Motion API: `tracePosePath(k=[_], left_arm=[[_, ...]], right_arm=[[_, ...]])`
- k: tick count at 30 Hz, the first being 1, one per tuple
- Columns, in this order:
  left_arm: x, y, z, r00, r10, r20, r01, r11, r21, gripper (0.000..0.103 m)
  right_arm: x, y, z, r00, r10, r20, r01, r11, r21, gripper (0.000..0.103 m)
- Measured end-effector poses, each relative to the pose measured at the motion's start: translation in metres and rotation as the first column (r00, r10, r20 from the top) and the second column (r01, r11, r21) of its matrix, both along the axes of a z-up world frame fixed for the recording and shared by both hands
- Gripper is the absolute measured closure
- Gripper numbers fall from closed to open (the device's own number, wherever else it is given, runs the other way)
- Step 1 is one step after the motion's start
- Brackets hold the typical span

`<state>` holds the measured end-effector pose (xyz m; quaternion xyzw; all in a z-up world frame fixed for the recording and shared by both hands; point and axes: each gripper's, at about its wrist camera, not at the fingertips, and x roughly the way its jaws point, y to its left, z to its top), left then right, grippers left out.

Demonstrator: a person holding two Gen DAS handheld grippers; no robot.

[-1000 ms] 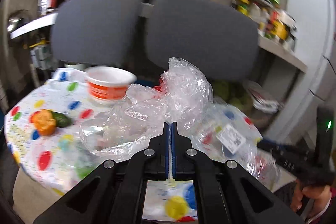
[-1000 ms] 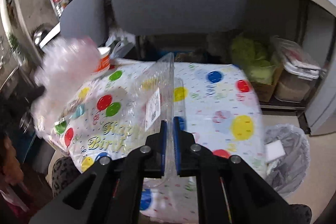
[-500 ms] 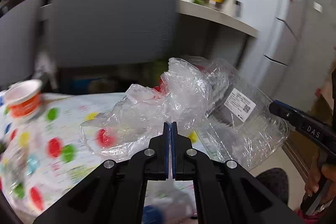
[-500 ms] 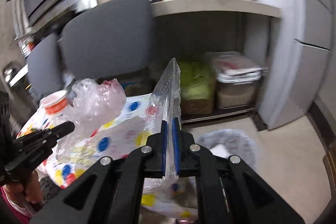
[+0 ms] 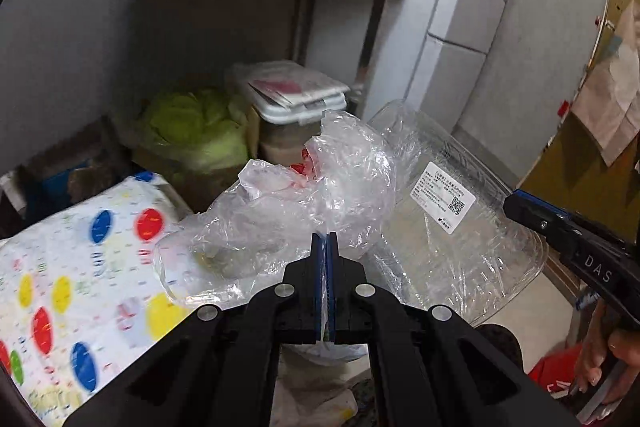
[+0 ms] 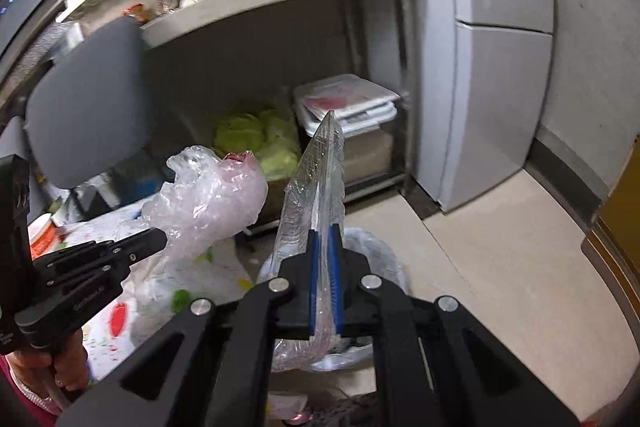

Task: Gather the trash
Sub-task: 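Carry container and bag to the trash bin while opening both tools over it, then move both open tools back over the table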

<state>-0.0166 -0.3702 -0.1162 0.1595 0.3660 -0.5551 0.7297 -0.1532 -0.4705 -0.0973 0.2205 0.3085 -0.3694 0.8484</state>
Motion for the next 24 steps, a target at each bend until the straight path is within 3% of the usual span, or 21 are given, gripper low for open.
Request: tracePosePath(k=[7, 10, 12, 14, 24], left_arm=[[0.003, -0.045, -0.041, 0.999, -0.024, -0.031, 0.027, 0.995, 0.098, 0.095], [0.007, -0.049, -0.048, 0.999, -0.021, -0.039, 0.025, 0.994, 0.106, 0.073], [0.012, -0.049, -0.047, 0.999, -0.008, -0.046, 0.013, 0.995, 0.095, 0.059], [0.014, -0.047, -0.045, 0.999, 0.001, -0.050, 0.003, 0.996, 0.087, 0.057], [0.023, 0.000, -0.012, 0.995, 0.103, 0.010, -0.103, 0.994, 0.035, 0.057]], right_arm=[[0.000, -0.035, -0.040, 0.998, -0.032, -0.051, 0.036, 0.996, 0.082, 0.097], [0.000, -0.046, -0.051, 0.998, -0.037, -0.050, 0.043, 0.993, 0.112, 0.096], [0.002, -0.049, -0.055, 0.997, -0.044, -0.057, 0.051, 0.991, 0.127, 0.090], [0.004, -0.050, -0.054, 0.997, -0.044, -0.062, 0.051, 0.991, 0.122, 0.081], [0.008, -0.019, -0.026, 0.999, 0.017, -0.036, -0.013, 0.996, 0.089, 0.081]])
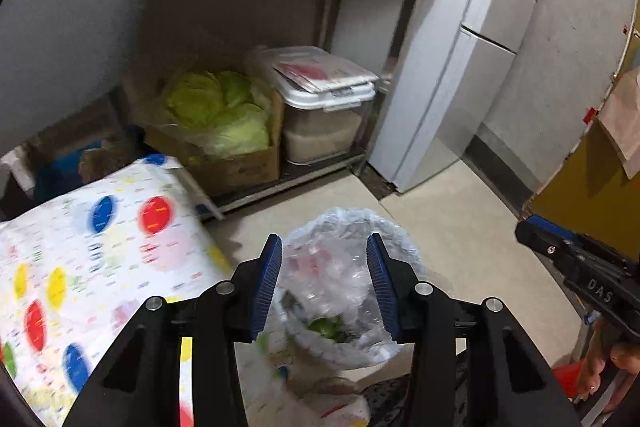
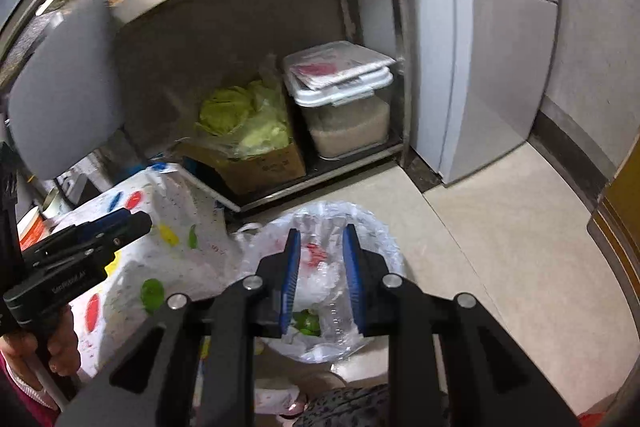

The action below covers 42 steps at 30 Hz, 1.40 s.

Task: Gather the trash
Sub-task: 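Move both open tools back over the table, then grasp the orange peel with the left tool while the right tool approaches the clear wrapper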

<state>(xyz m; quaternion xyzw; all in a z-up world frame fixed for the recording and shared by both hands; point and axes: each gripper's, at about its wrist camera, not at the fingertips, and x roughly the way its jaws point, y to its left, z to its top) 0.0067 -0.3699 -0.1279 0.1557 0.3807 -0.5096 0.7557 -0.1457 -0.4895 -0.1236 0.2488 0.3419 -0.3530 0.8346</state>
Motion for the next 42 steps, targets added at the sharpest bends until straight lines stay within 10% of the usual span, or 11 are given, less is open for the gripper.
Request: tracePosePath(k=[7, 13, 30, 37, 42], left_arm=[[0.014, 0.090, 0.023, 0.986, 0.149, 0.069, -0.150, 0.989, 0.008, 0.057], [0.033, 0.188, 0.037, 0.927, 0.351, 0.133, -0.354, 0.935, -0.003, 0.057], [0.104, 0.464, 0.020, 0.518, 0.841, 0.157, -0.847, 0.530, -0.037, 0.037], [0.129, 0.507, 0.005, 0.443, 0.886, 0.137, -0.893, 0.449, -0.018, 0.037], [0.135, 0.518, -0.003, 0.441, 0.889, 0.122, -0.895, 0.445, -0.009, 0.037]], right_arm=[[0.037, 0.060, 0.029, 0.984, 0.168, 0.054, -0.167, 0.986, -0.029, 0.081], [0.095, 0.127, 0.039, 0.922, 0.381, 0.075, -0.379, 0.925, -0.039, 0.081], [0.260, 0.335, 0.008, 0.571, 0.821, 0.014, -0.820, 0.572, -0.017, 0.068], [0.304, 0.386, -0.014, 0.495, 0.869, -0.016, -0.868, 0.495, 0.018, 0.063], [0.313, 0.414, -0.022, 0.444, 0.895, -0.049, -0.896, 0.444, -0.006, 0.048]])
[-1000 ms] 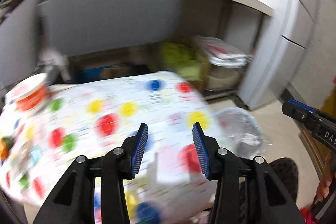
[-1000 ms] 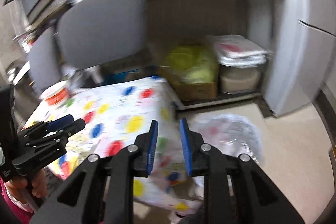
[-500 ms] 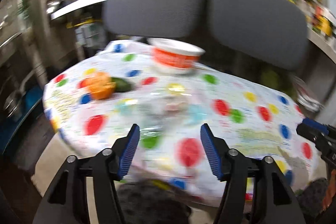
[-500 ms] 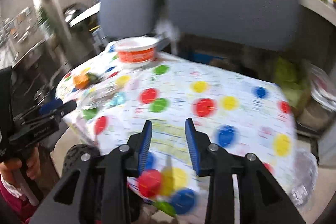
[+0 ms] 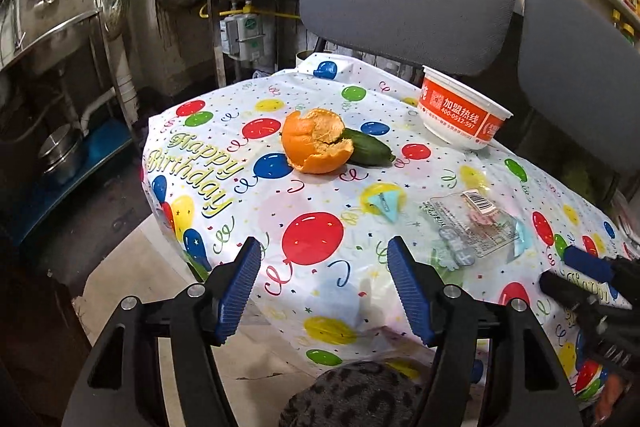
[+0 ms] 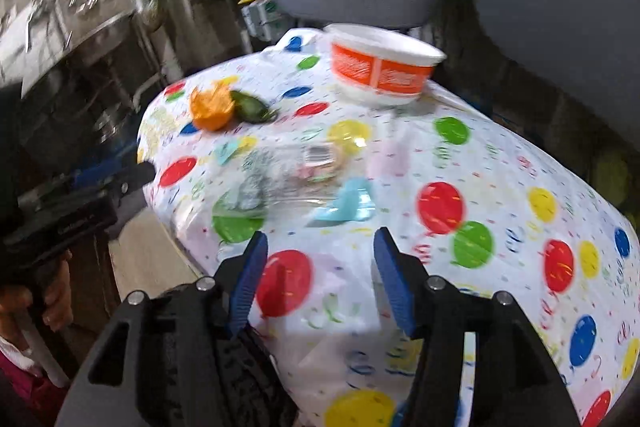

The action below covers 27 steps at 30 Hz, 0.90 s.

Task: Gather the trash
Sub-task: 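Grasp the orange peel with the left tool while the right tool approaches the clear wrapper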

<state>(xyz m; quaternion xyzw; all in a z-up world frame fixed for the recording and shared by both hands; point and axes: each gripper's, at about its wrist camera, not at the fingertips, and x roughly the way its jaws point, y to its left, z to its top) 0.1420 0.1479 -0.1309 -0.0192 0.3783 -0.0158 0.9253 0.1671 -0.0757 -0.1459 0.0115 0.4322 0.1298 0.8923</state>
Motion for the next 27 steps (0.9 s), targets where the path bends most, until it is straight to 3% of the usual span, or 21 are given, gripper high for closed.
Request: tracePosePath(k=[10, 18, 23, 27], left_arm=[[0.014, 0.019, -0.007, 1.000, 0.018, -0.004, -0.018, 0.999, -0.038, 0.037], [0.057, 0.026, -0.015, 1.000, 0.005, -0.025, -0.007, 0.998, -0.064, 0.033], [0.092, 0.030, -0.012, 0.999, 0.037, -0.010, -0.038, 0.992, -0.117, 0.031], [0.118, 0.031, -0.016, 0.998, 0.060, -0.026, -0.062, 0.993, -0.103, 0.034]], right_arm=[[0.024, 0.029, -0.024, 1.000, 0.015, 0.004, -0.014, 0.991, -0.135, 0.048], [0.040, 0.044, -0.031, 0.998, 0.059, 0.034, -0.049, 0.970, -0.238, 0.048], [0.045, 0.043, -0.030, 0.998, 0.061, 0.034, -0.051, 0.970, -0.238, 0.047], [0.048, 0.037, -0.029, 0.998, 0.049, 0.026, -0.042, 0.975, -0.218, 0.047]])
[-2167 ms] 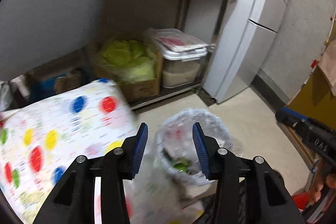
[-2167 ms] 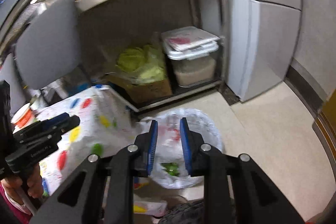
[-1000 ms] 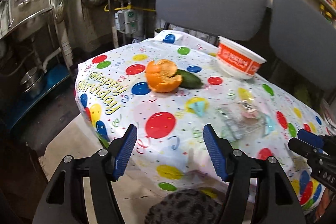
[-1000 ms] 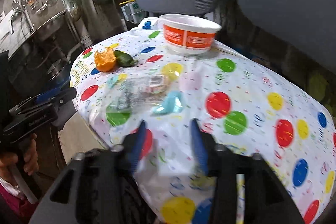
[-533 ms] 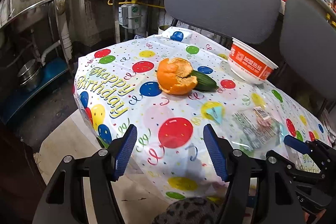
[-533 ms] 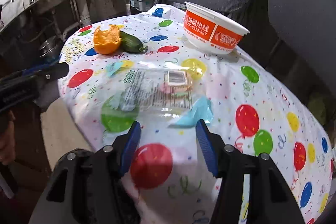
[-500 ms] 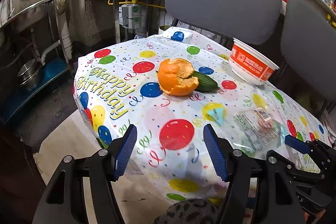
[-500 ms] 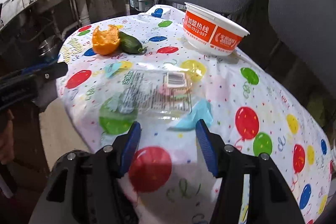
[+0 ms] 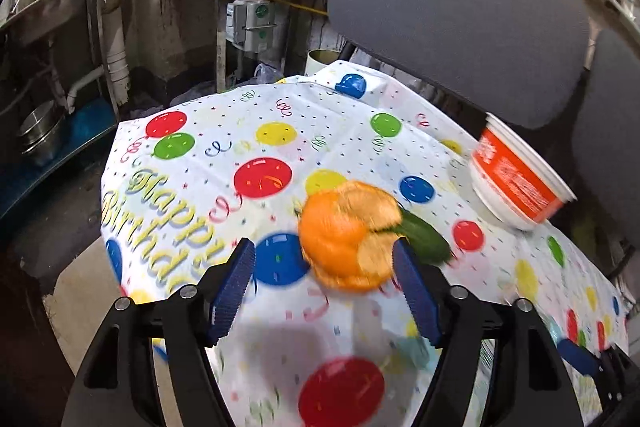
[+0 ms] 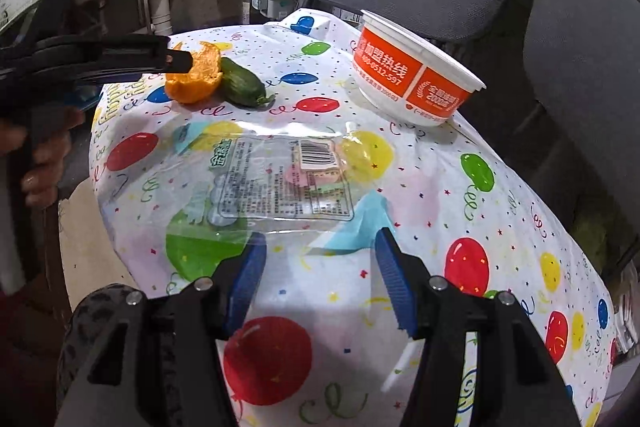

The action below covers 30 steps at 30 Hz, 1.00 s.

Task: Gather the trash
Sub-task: 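Grasp the orange peel with the left tool while the right tool approaches the clear wrapper, then close the right tool on the clear barcode-labelled wrapper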

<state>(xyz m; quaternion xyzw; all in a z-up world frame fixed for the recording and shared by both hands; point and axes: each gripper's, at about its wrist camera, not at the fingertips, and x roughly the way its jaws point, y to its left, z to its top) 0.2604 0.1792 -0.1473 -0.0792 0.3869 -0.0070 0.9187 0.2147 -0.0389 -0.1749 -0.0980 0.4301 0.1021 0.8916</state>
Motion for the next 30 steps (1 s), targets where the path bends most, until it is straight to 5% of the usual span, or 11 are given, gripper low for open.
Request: tracePosePath(k=[2, 5, 11, 22, 30], left_arm=[[0.010, -0.001, -0.004, 1.000, 0.000, -0.012, 0.000, 1.000, 0.008, 0.042], [0.016, -0.001, -0.008, 0.999, -0.006, -0.036, 0.007, 1.000, 0.013, 0.071], [-0.017, -0.010, -0.002, 0.999, -0.034, -0.020, 0.035, 0.999, 0.041, 0.095], [-0.067, -0.038, 0.004, 0.983, -0.172, -0.066, 0.169, 0.985, -0.041, 0.095], [-0.065, -0.036, 0.008, 0.988, -0.144, -0.053, 0.143, 0.990, -0.006, 0.095]], right_arm=[[-0.001, -0.003, 0.002, 1.000, -0.005, -0.002, 0.005, 1.000, 0.017, 0.047], [-0.001, -0.010, 0.004, 1.000, -0.015, -0.013, 0.016, 0.998, 0.068, 0.047], [0.001, -0.016, 0.004, 0.999, -0.044, -0.004, 0.045, 0.996, 0.083, 0.047], [0.005, -0.054, 0.012, 0.985, -0.154, -0.081, 0.174, 0.913, 0.370, 0.047], [0.008, -0.045, 0.012, 0.987, -0.115, -0.116, 0.152, 0.906, 0.395, 0.047]])
